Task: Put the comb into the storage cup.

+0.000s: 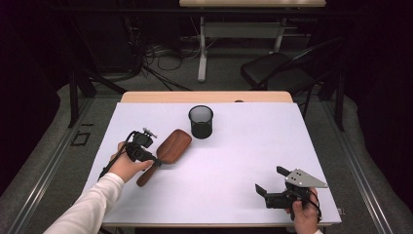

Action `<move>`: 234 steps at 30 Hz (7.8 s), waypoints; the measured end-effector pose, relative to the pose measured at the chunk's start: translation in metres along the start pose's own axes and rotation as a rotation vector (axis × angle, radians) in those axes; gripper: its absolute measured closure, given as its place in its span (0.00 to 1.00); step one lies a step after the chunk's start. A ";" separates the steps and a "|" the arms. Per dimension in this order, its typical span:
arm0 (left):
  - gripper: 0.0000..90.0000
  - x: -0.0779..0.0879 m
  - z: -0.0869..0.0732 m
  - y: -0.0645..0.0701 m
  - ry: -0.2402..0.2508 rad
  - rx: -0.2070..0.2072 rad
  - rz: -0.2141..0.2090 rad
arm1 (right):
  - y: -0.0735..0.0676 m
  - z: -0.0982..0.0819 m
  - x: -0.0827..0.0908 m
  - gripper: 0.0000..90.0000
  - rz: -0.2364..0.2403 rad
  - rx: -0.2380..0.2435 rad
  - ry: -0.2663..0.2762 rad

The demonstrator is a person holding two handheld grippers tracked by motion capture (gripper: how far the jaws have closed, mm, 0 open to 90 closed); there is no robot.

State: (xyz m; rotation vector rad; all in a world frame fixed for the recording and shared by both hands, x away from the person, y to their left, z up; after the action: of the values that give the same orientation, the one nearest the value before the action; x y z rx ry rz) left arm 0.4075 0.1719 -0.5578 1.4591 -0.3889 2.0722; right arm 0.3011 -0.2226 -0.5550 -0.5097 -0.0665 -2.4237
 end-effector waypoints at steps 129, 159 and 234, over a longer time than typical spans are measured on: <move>0.80 -0.038 -0.012 0.001 0.012 -0.060 0.070 | -0.001 -0.003 -0.002 0.00 0.015 0.014 -0.028; 0.80 -0.003 -0.014 -0.010 0.285 0.067 0.004 | -0.001 -0.003 -0.002 0.00 0.015 0.015 -0.030; 0.80 0.048 0.031 0.098 0.695 -0.046 -0.206 | 0.000 -0.005 -0.003 0.00 0.013 0.015 -0.033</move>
State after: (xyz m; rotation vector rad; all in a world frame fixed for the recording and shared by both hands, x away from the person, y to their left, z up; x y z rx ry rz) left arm 0.3612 0.0910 -0.4940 0.6434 -0.0038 2.2141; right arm 0.3020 -0.2218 -0.5609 -0.5423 -0.0948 -2.4010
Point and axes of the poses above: each handheld gripper's, and its own axes: x roughly backward along the jaws, z roughly out of its top, y roughly to its right, the point moved 7 cm from there along -x, roughly forward along the jaws, and after that the axes turned 2 degrees about z, right-handed, at the moved point
